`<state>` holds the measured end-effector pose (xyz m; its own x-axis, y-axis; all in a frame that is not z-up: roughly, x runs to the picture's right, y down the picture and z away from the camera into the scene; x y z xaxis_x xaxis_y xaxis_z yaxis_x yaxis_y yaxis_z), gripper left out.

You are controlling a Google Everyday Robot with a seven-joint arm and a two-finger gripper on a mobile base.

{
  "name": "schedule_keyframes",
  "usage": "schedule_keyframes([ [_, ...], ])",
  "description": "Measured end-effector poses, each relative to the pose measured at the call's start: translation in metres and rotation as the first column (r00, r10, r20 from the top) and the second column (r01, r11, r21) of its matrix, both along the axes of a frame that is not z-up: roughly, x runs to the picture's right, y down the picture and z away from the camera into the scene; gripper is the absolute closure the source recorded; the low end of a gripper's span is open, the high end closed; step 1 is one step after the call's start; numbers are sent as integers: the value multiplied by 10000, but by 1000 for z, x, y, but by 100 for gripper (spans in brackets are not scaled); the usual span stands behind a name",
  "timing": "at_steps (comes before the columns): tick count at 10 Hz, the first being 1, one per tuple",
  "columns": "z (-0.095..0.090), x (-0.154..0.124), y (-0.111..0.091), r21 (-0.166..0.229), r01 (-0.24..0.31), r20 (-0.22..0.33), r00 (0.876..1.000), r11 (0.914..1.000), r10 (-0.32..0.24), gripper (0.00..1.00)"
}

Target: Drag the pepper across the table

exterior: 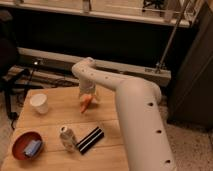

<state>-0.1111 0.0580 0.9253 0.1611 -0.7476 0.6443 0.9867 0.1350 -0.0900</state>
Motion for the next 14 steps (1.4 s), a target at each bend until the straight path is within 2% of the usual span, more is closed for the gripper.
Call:
schedule_keyframes([
  [5,12,-2,4,-199,21,-7,10000,9998,-21,21],
  [7,15,-6,6,-331,58,87,9999,9994,-55,35],
  [13,21,-7,10,-714,235,191,9996,9972,-222,96],
  [14,22,-7,10,-747,286,187,9995,9968,-273,100],
])
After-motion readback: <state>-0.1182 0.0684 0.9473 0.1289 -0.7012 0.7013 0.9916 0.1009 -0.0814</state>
